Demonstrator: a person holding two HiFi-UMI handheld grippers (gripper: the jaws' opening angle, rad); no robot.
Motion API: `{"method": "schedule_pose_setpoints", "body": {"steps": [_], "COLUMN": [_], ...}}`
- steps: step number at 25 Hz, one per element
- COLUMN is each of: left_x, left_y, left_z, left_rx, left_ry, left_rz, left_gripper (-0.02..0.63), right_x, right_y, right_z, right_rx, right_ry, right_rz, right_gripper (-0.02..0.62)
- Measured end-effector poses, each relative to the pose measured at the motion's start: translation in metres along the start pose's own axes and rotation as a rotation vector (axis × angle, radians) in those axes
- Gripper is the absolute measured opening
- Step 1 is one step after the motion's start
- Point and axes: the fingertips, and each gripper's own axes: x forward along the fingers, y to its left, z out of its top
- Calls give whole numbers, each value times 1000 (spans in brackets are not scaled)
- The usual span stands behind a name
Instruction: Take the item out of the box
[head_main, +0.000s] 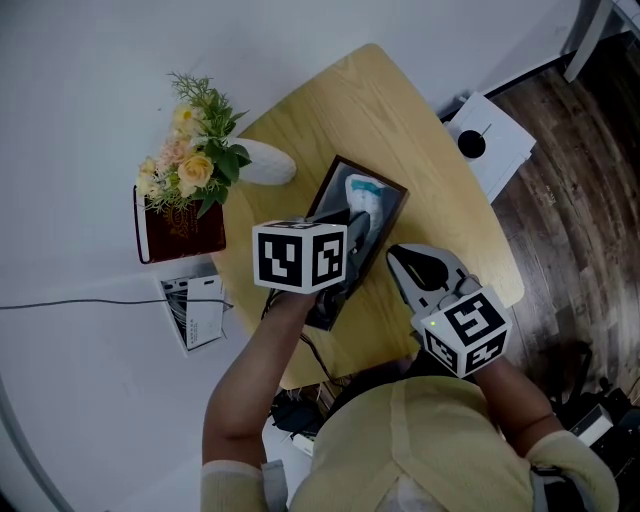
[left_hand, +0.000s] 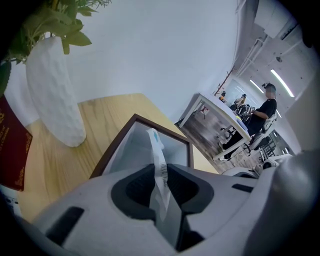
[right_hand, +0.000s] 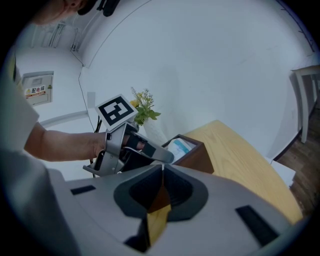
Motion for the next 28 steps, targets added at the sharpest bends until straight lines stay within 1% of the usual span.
{"method": "schedule_pose_setpoints", "body": {"steps": [7, 15, 22, 28], "left_x": [-17, -47, -78, -110], "left_y": [1, 0, -1, -6], "left_z": [2, 4, 5, 4], "left_rx": [61, 82, 78, 156], "left_ry": [-48, -141, -262, -378], "left_rz": [27, 28, 12, 46], "left_gripper": [78, 77, 77, 77], "right_x": [-4, -6, -10, -13], "right_y": [6, 25, 44, 63], "right_z": [2, 3, 3, 2], "right_rx": [-24, -63, -100, -131], "right_ry": [-8, -13, -14, -21], "right_rz": [-18, -33, -50, -58], "right_gripper": [31, 31, 31, 32]}}
